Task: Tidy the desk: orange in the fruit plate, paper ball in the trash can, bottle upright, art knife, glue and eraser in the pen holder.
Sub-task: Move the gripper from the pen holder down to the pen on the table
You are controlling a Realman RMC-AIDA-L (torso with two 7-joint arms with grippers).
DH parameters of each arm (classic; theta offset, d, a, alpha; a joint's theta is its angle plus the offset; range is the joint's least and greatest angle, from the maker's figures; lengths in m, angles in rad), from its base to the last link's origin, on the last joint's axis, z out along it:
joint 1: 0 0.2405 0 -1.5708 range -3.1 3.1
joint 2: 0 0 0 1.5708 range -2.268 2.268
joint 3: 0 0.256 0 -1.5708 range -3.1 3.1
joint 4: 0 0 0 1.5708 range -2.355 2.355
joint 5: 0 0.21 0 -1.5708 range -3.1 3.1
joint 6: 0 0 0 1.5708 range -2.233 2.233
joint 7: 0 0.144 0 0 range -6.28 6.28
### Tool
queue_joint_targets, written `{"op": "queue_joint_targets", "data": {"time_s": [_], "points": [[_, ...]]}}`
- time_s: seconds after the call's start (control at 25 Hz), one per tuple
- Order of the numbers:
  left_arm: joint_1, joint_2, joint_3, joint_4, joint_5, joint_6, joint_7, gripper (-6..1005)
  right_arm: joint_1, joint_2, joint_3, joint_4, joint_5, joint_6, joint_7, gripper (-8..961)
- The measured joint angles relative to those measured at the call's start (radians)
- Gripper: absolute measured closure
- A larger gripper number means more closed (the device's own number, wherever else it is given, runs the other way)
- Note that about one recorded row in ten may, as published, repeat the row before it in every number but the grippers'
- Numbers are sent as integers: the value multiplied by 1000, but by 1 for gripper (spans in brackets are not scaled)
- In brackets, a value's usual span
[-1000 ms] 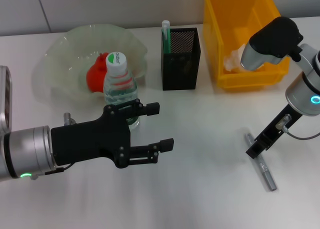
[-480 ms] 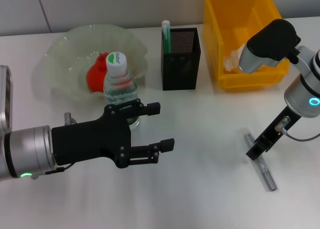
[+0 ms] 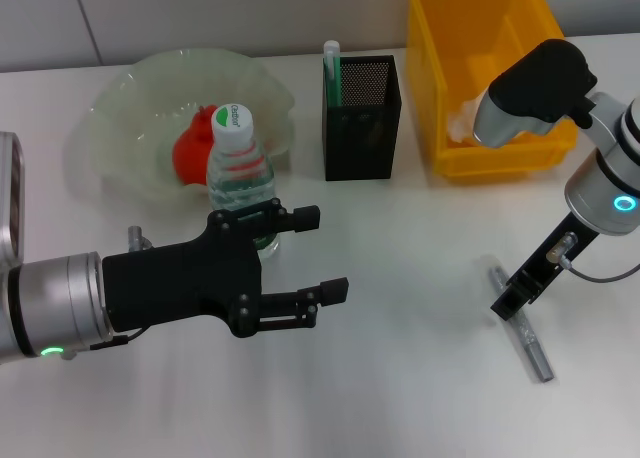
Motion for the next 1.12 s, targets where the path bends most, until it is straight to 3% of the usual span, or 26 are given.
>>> {"op": "queue_joint_targets", "data": {"time_s": [1.04,1.12], "points": [[-3,0,0,0,0,2,1,187,6,0,-1,25,-1,13,5,649],[-5,0,0,0,0,2,0,187,6,0,-2,22,-1,13,5,719]]}}
